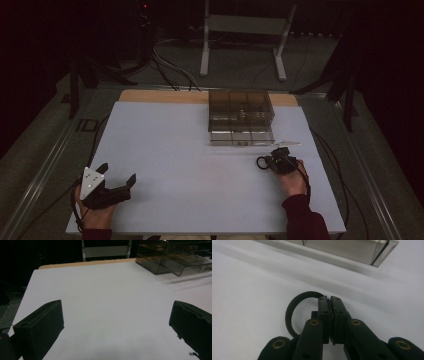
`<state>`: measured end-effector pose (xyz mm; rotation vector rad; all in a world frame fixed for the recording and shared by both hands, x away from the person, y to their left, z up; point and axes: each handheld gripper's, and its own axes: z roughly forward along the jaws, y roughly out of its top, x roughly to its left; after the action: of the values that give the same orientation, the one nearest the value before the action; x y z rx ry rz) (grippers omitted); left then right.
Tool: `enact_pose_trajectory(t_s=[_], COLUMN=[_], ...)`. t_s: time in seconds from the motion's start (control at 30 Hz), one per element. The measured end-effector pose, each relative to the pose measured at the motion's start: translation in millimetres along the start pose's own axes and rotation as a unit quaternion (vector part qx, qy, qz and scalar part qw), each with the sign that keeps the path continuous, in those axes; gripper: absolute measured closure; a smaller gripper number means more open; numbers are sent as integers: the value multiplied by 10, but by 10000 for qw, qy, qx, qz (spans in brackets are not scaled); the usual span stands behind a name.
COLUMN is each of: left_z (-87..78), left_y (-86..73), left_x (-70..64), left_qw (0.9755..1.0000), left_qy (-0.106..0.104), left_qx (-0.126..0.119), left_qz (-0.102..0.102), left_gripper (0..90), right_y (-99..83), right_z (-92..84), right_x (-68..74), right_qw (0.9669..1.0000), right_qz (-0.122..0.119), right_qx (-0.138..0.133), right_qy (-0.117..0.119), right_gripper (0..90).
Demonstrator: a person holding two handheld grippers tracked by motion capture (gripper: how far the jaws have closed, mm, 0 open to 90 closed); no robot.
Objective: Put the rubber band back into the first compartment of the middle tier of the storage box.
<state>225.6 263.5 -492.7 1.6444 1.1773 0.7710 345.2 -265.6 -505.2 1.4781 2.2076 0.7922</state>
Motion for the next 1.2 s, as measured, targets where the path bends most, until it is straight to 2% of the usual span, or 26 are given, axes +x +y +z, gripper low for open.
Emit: enact_pose_trajectory(t_s=[0.33, 0.6, 1.2], left_z=[6, 11, 26], left_y=[-3, -4, -9], left_x=[-2, -2, -6], left_qw=[10000, 10000, 10000], left_qy=[0, -1, -9], left_qx=[8, 15, 61], left_qz=[-6, -4, 5], left_gripper=[3, 3, 3], right_y=[16, 36, 98], right_z=[-79, -132, -238], right_x=[7, 13, 6], right_qw=[9999, 9993, 9978], right_qz=[68, 257, 383], right_qx=[-110, -266, -495], right_qy=[13, 90, 209], right_gripper=[885, 884, 884])
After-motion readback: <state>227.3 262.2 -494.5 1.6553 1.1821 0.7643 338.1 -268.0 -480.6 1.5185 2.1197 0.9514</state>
